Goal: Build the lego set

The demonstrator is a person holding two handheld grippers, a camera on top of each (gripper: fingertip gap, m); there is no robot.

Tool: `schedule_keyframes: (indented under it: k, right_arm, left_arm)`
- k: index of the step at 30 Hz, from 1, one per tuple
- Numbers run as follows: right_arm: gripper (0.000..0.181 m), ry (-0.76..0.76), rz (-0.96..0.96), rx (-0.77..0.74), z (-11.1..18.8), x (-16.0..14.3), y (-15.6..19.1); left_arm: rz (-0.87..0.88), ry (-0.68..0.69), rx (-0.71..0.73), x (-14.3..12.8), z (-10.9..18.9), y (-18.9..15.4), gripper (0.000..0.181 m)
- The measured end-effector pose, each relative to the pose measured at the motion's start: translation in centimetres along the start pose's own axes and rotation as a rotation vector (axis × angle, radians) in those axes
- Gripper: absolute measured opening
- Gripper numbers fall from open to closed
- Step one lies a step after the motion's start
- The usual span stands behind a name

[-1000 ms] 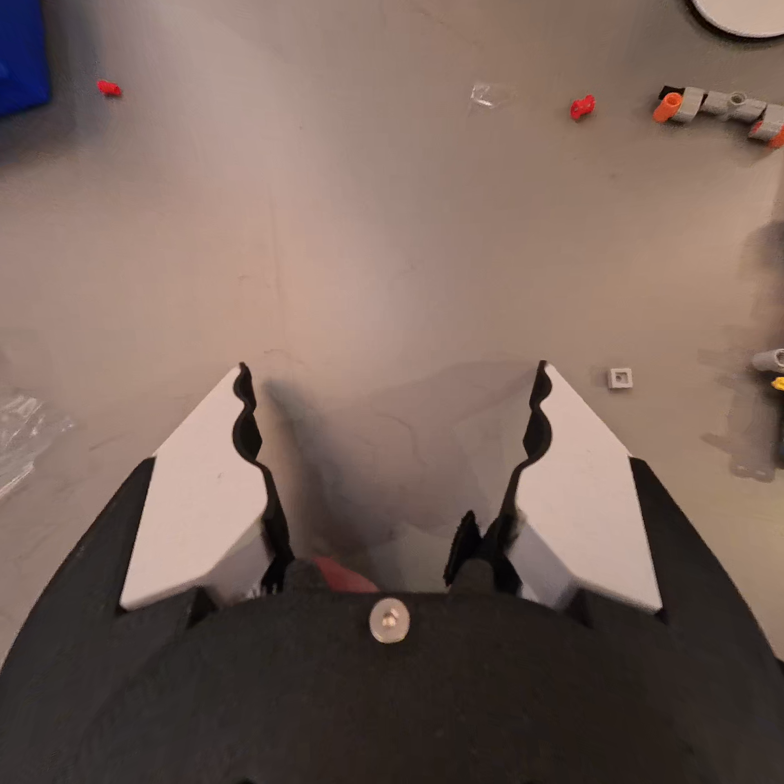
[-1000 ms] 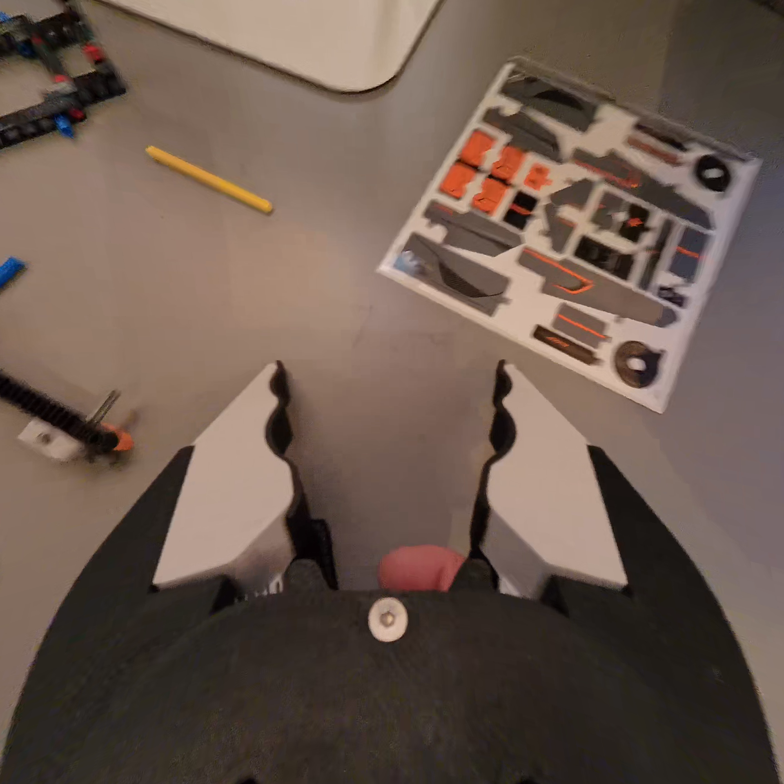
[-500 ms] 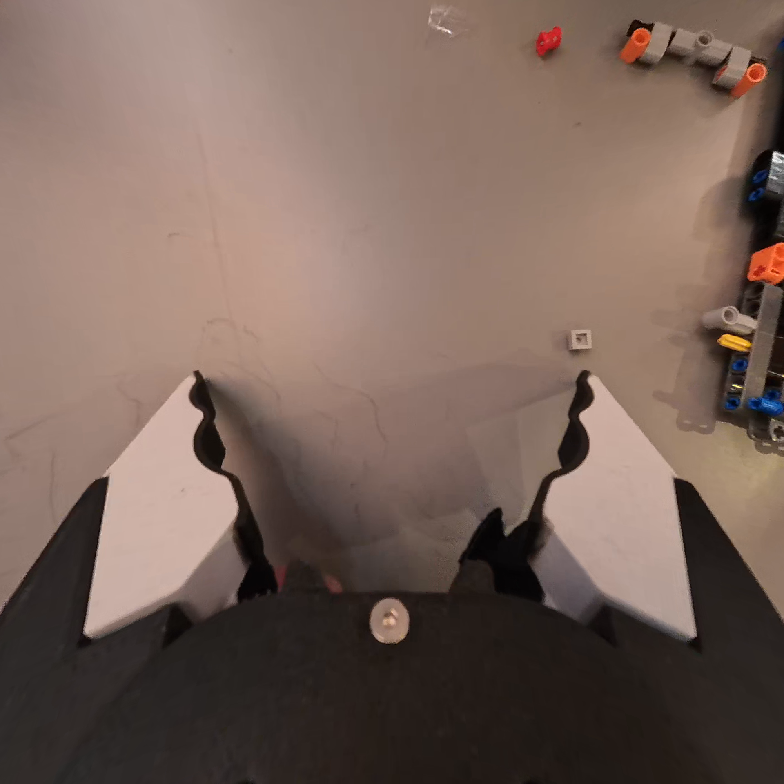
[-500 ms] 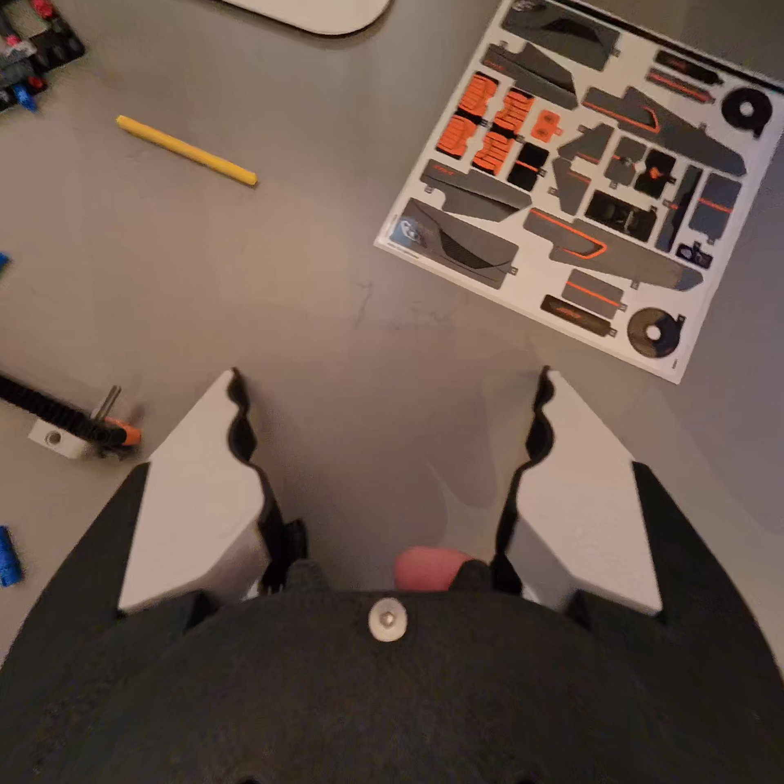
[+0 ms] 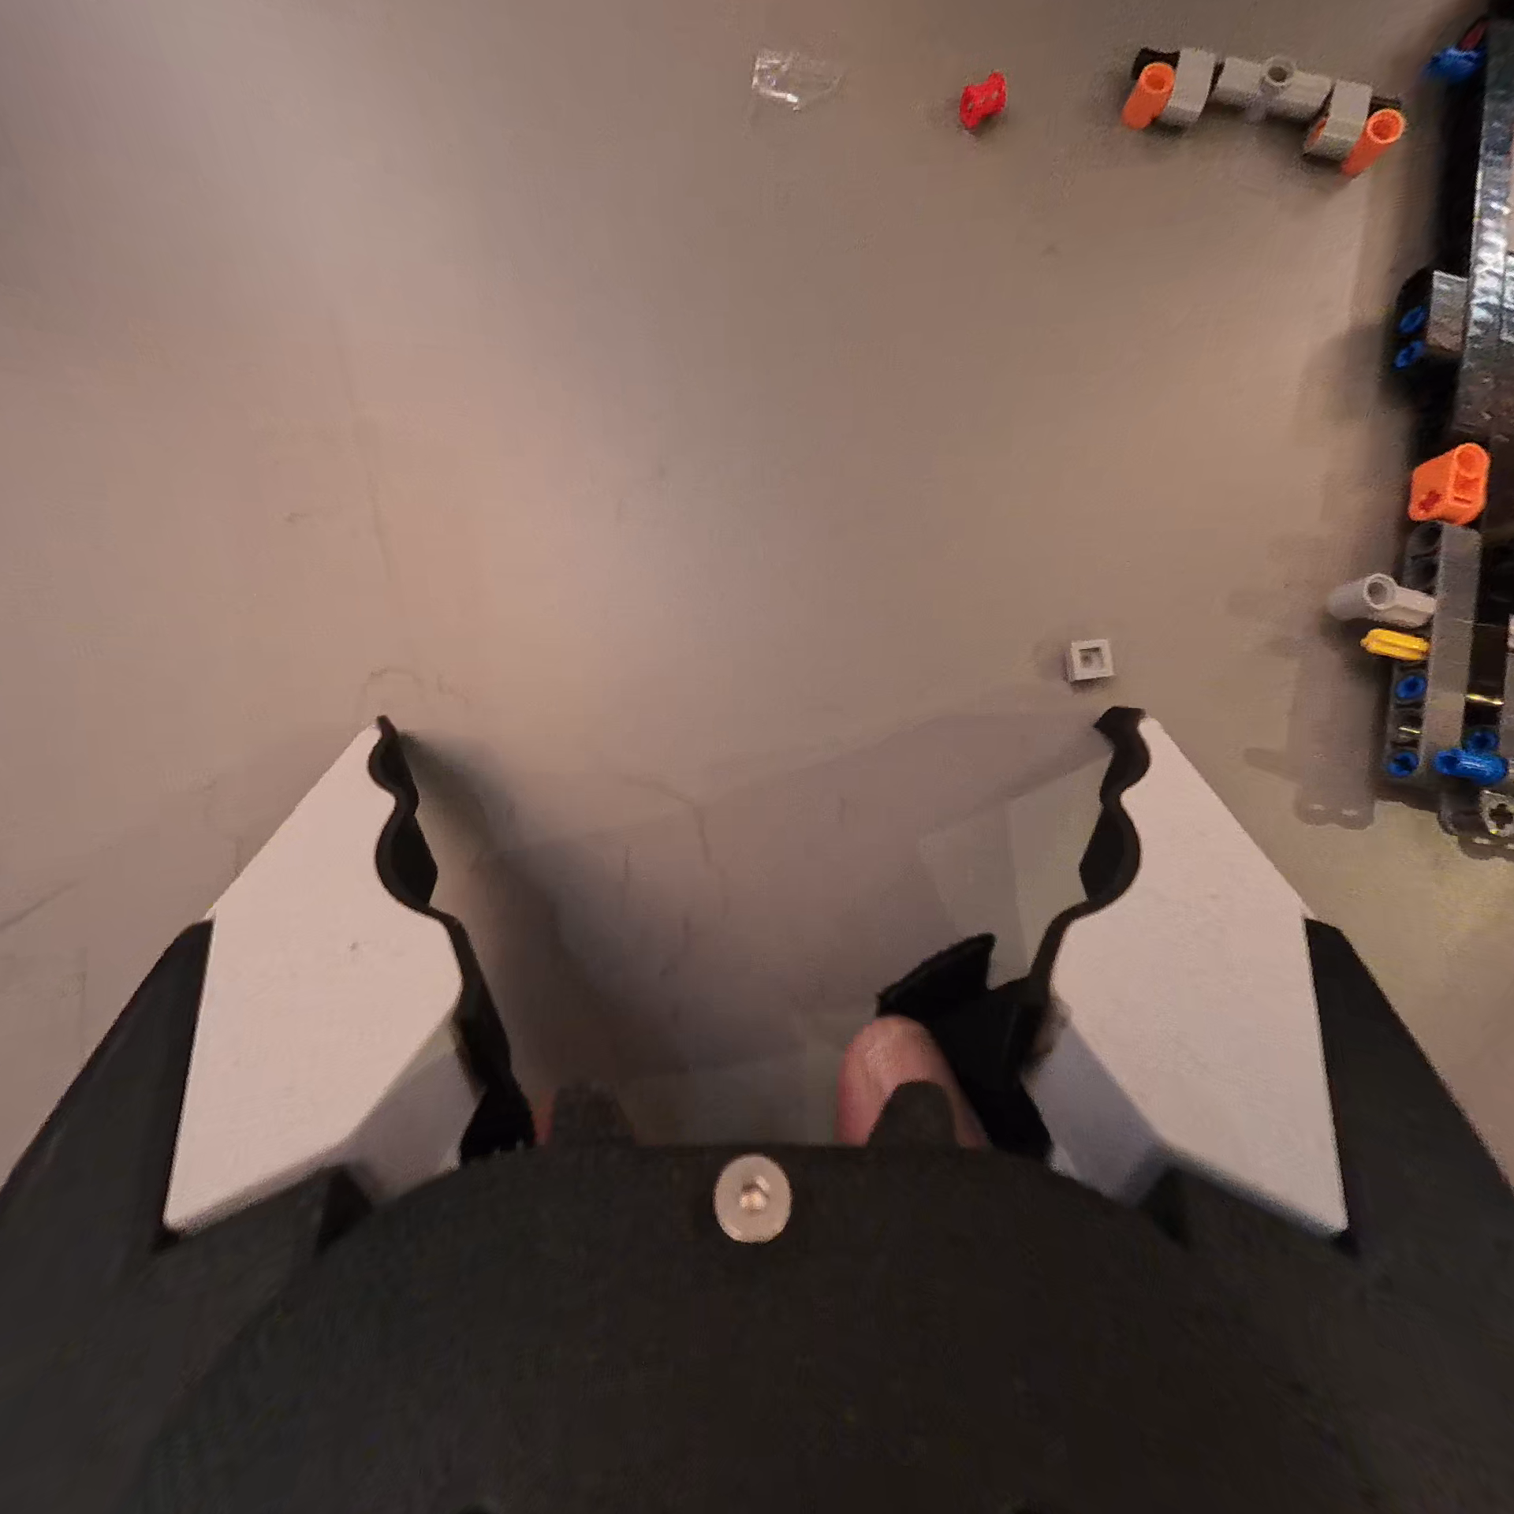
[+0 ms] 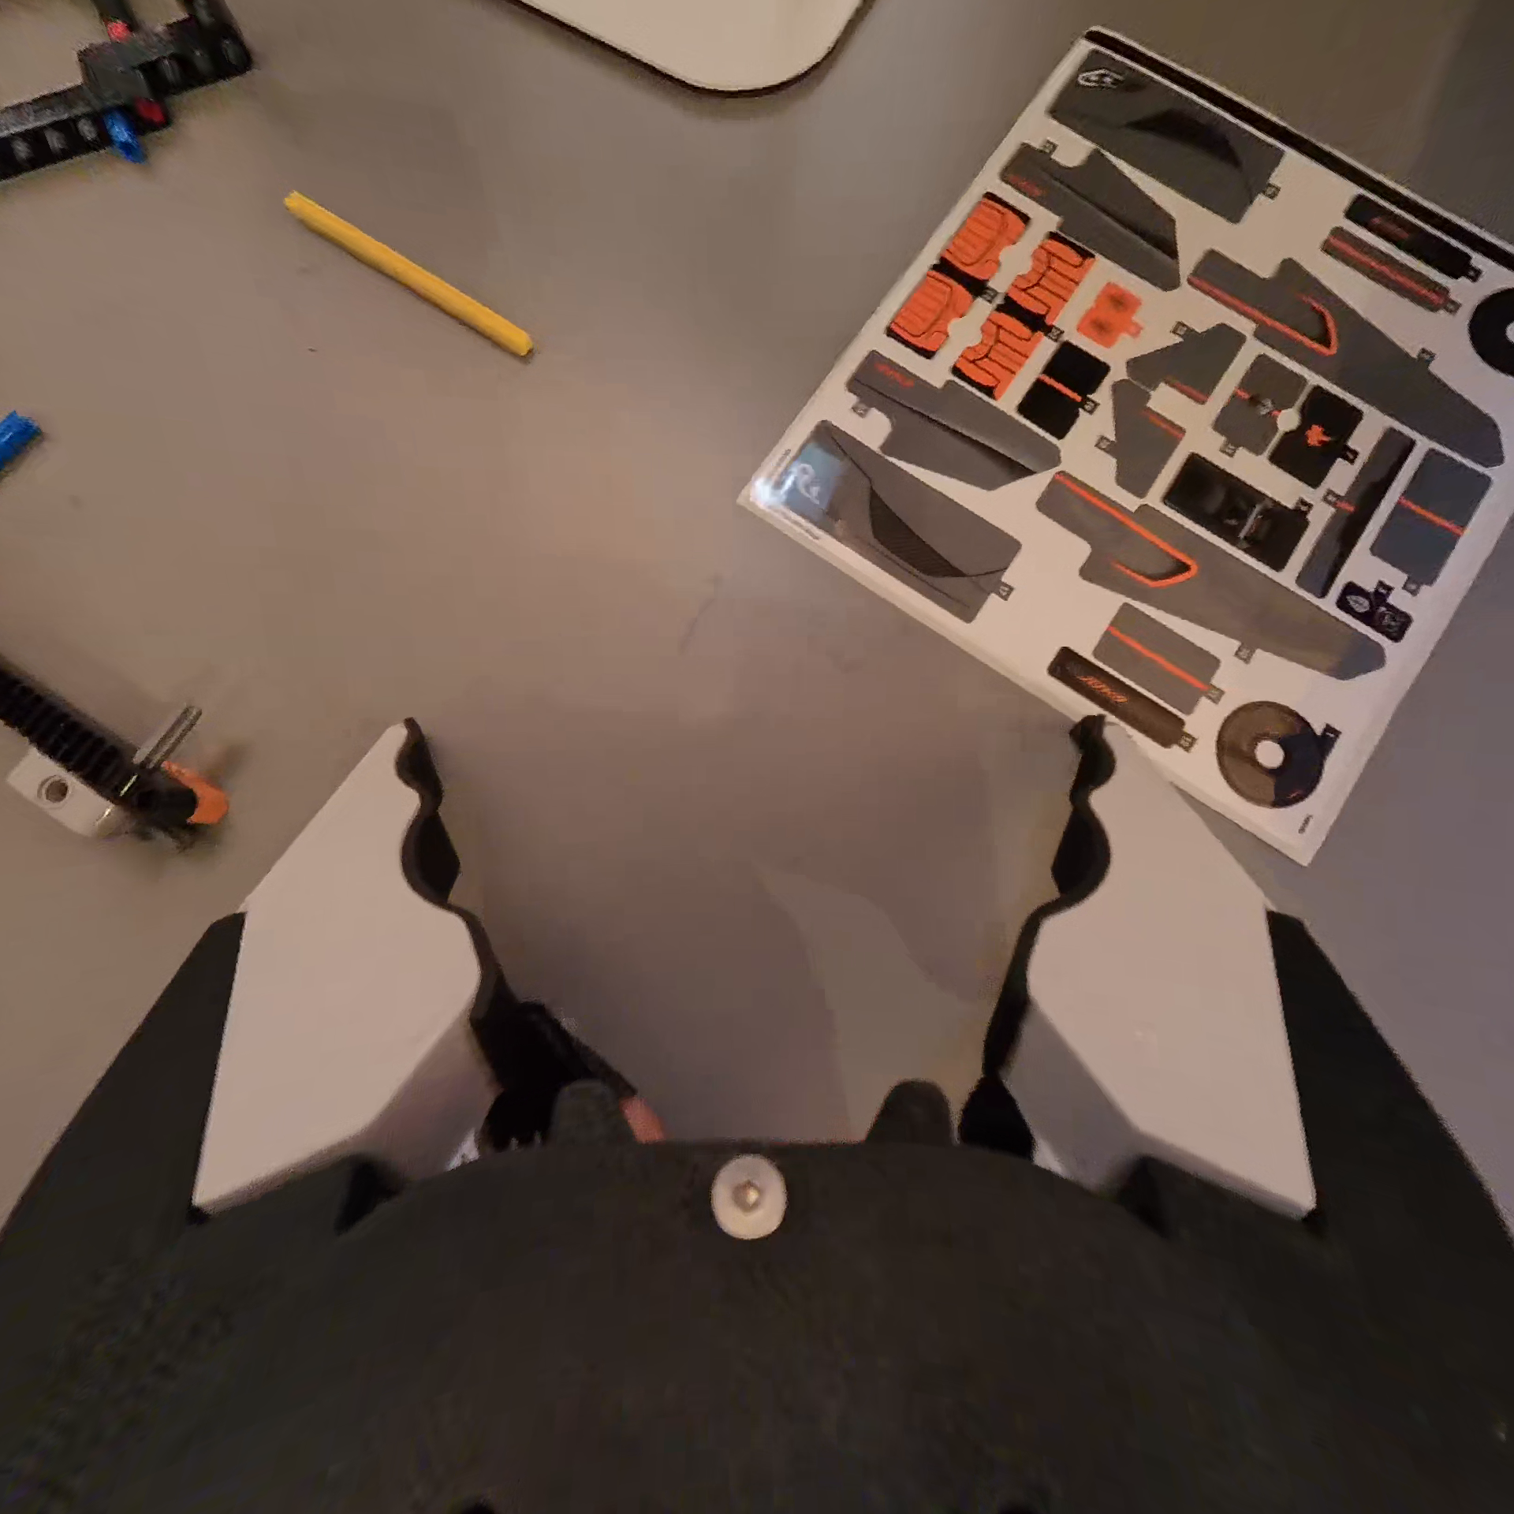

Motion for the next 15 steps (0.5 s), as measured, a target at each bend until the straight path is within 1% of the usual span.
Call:
schedule_keyframes:
  k: [2,6,7,9,10,12,13,15]
  right_arm:
    - [0.155,-0.022,0.007,0.002,-0.3,0.0,-0.2]
    - [0.155,-0.025,0.011,0.004,-0.3,0.0,-0.2]
    - [0.155,-0.026,0.010,0.004,-0.3,-0.1,-0.2]
    - [0.155,-0.026,0.010,0.004,-0.3,-0.1,-0.2]
    - [0.155,-0.026,0.010,0.004,-0.3,-0.1,-0.2]
    - [0.155,-0.025,0.009,0.004,-0.3,-0.1,-0.2]
    - [0.155,-0.024,0.008,0.003,-0.3,-0.1,-0.2]
    - [0.155,-0.027,0.008,0.002,-0.3,-0.1,-0.1]
  left_arm:
    - [-0.002,-0.011,-0.003,0.1,-0.1,0.0,0.157]
    - [0.015,-0.025,-0.006,0.1,-0.1,-0.2,0.156]
    - [0.021,-0.022,-0.008,0.2,0.1,-0.3,0.153]
    - [0.023,-0.020,-0.047,0.4,0.5,-0.7,0.156]
    - [0.015,-0.021,-0.044,0.4,0.6,-0.9,0.158]
    - [-0.014,-0.043,0.025,0.3,0.6,-1.0,0.145]
    - [-0.011,-0.053,0.028,0.2,0.7,-1.2,0.142]
    - [0.009,-0.023,0.015,0.2,0.9,-1.4,0.133]
Point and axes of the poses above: each gripper's, where its closed fingertips meet, z back along the fingers, x out of its top, y = z × x across the jaws, the point moved 10 cm from there along z, back along the fingers, and after that the axes turned 15 degrees about x, right-handed, at the moved point
